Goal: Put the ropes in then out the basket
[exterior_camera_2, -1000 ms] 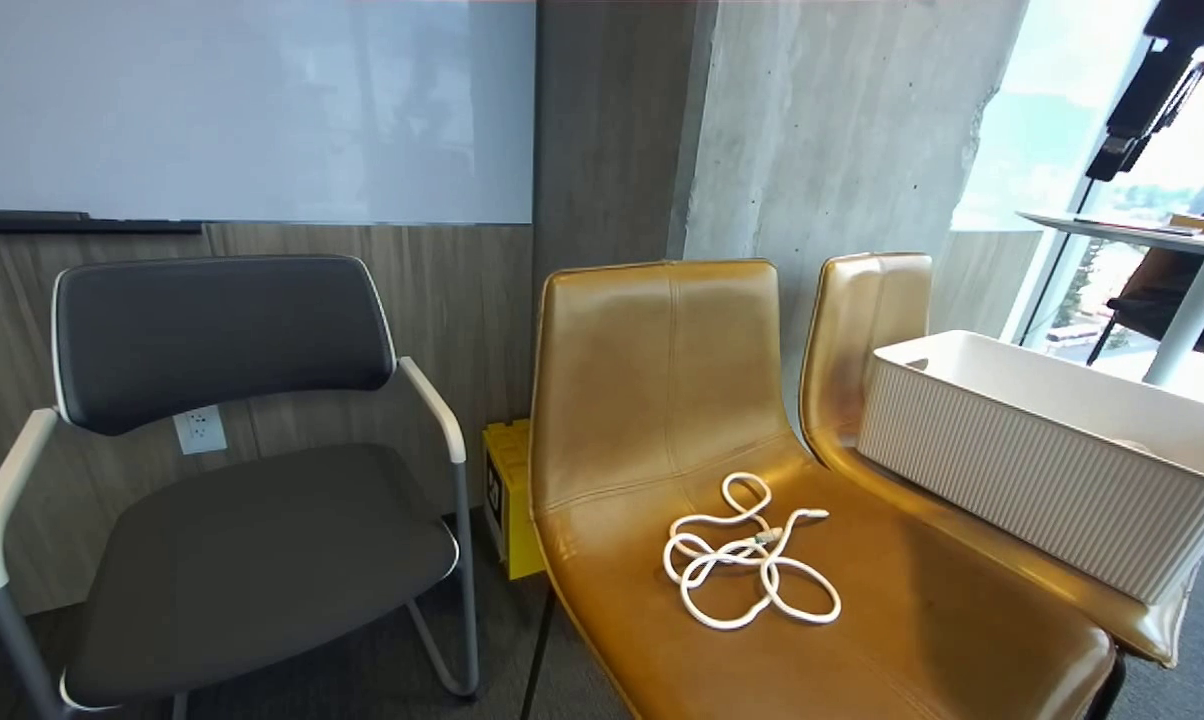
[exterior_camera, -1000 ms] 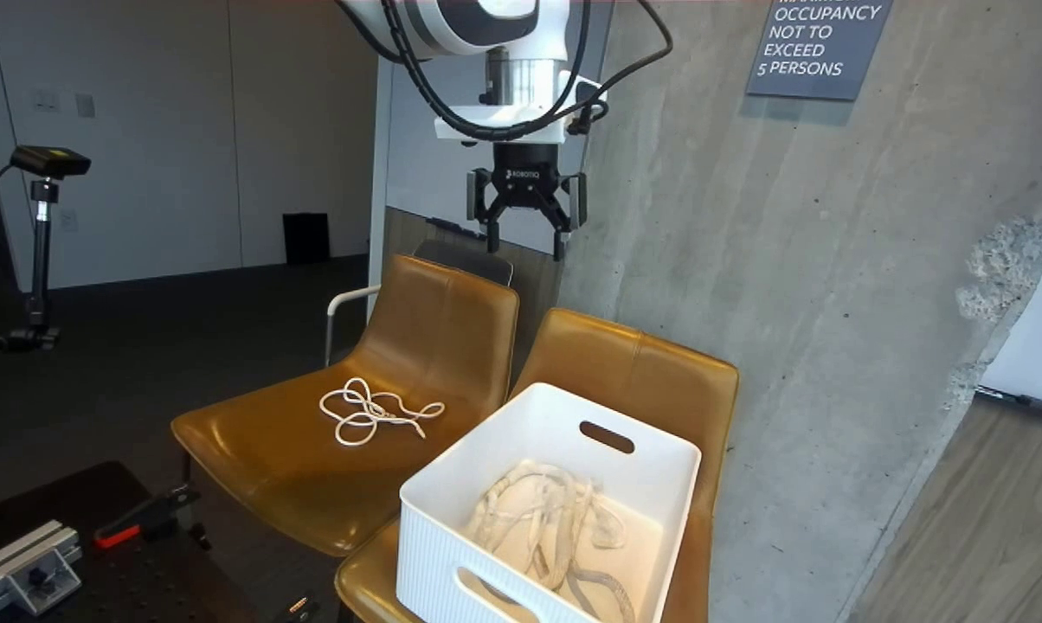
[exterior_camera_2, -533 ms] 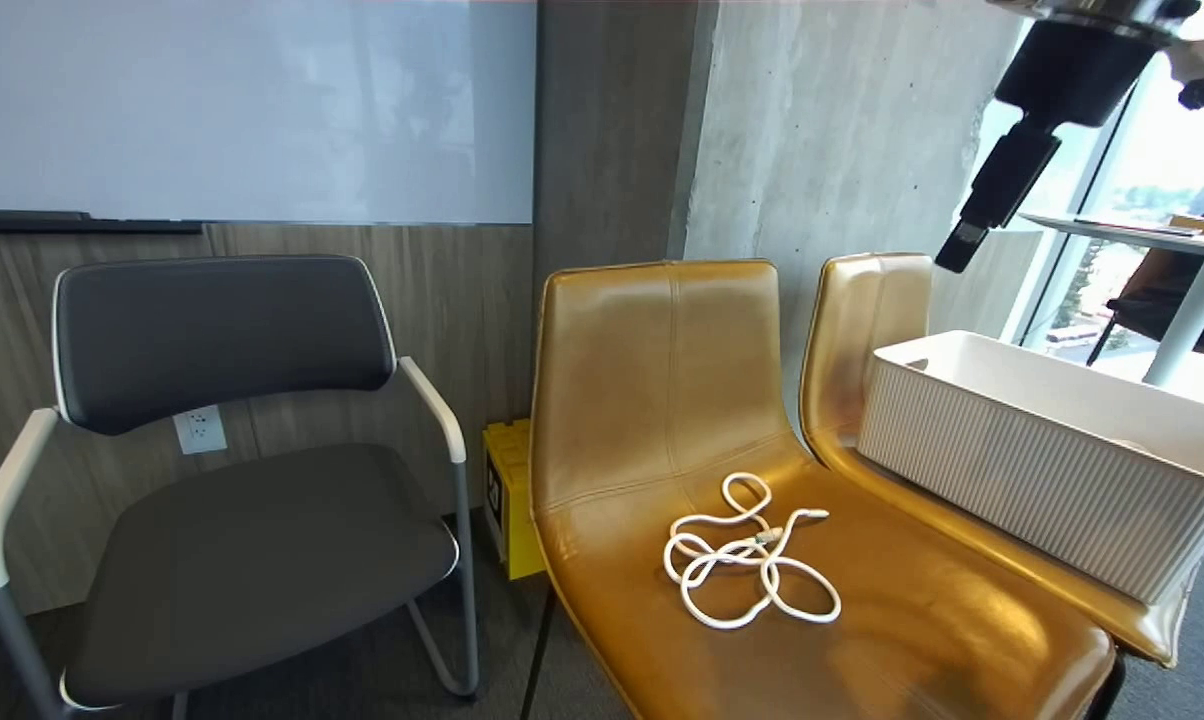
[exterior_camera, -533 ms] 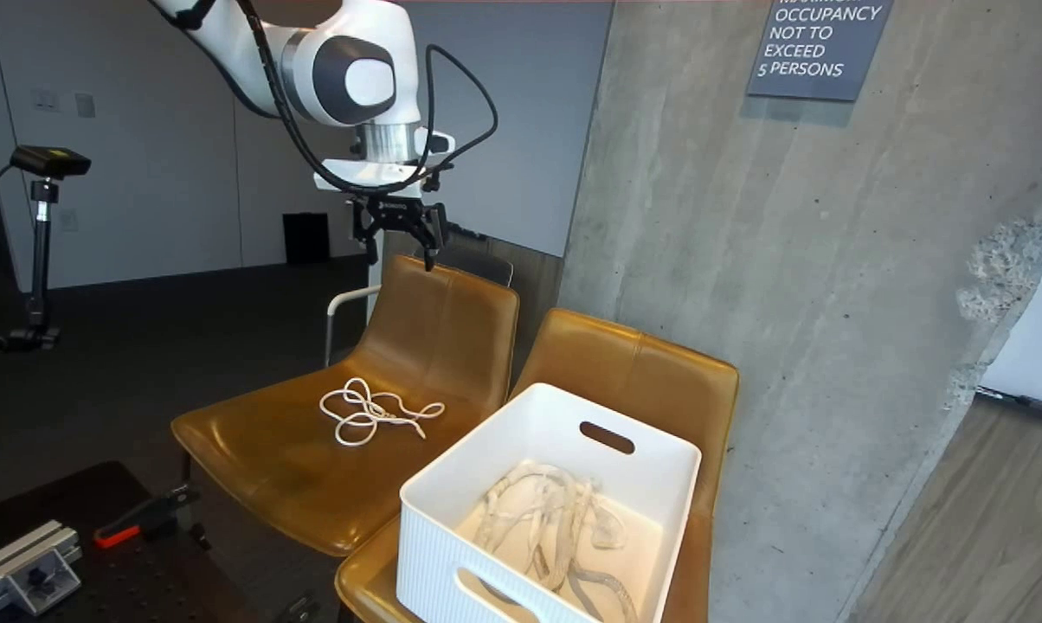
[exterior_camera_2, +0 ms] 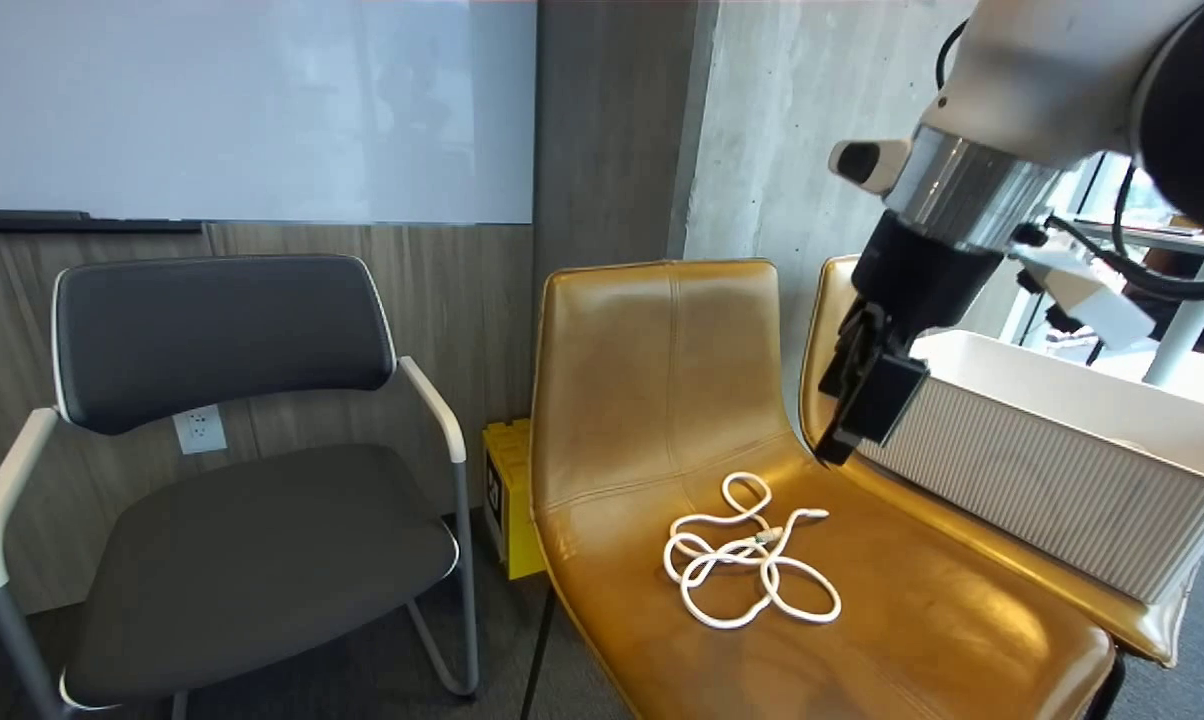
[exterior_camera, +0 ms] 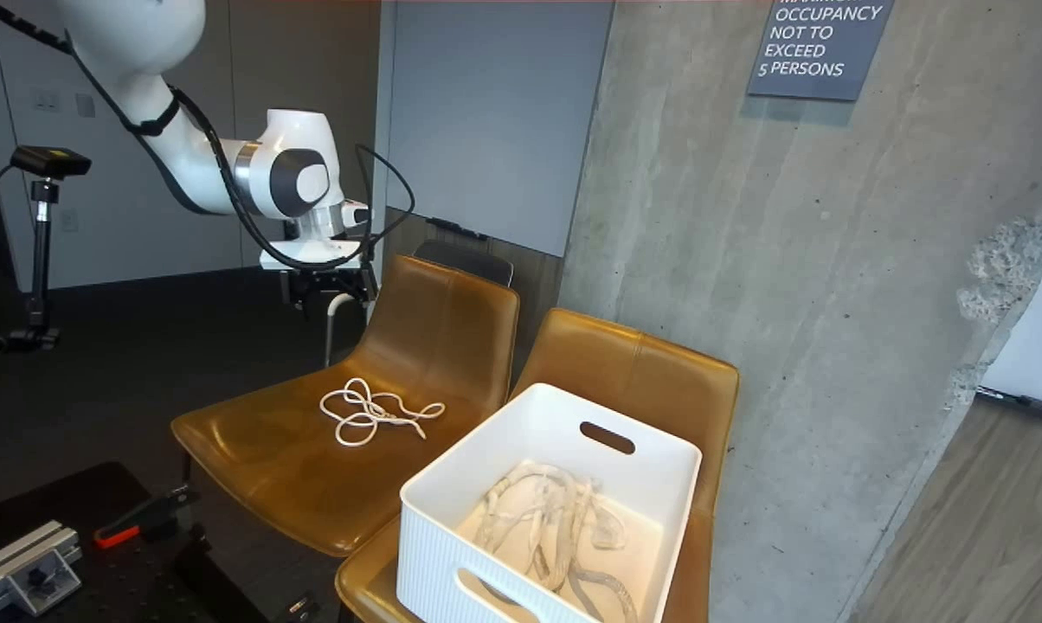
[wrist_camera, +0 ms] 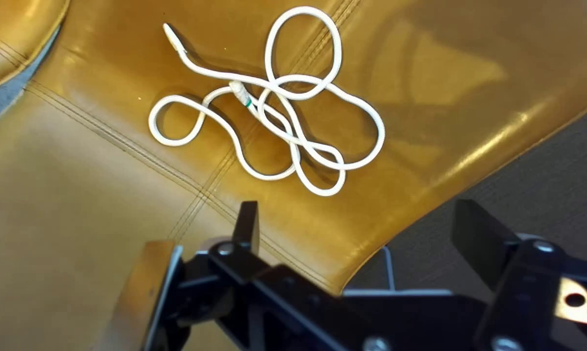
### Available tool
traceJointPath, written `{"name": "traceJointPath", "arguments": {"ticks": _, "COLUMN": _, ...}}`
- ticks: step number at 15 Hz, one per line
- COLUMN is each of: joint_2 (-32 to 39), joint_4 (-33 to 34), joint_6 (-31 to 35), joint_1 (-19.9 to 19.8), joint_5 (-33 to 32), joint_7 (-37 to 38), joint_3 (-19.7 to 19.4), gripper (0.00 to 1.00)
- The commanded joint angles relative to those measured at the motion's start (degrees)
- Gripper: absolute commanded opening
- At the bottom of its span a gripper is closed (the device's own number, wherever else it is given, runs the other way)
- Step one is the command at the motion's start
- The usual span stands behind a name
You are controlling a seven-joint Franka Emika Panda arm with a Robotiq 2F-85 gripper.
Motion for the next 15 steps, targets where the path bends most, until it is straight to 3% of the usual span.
{"name": "traceJointPath", "arguments": {"ticks": 1, "joint_2": 9.59, "joint_4": 5.94, "joint_6": 3.89, "joint_1": 1.45, "joint_5": -4.09, "joint_7": 1.56, "joint_3": -1.07, "gripper": 1.00}}
{"name": "traceJointPath", "arguments": {"ticks": 7, "joint_2": 23.34, "joint_4": 17.83, "joint_6": 4.31, "joint_1": 3.05, "joint_5": -5.52, "joint_7": 1.32, "joint_3": -2.96, "gripper": 1.00}}
{"name": "traceJointPath", "arguments": {"ticks": 15, "joint_2": 35.84, "joint_4": 30.12, "joint_6": 2.16, "joint_1": 3.72, "joint_5": -6.71, "joint_7": 0.00, "joint_3": -5.73, "gripper": 1.00}}
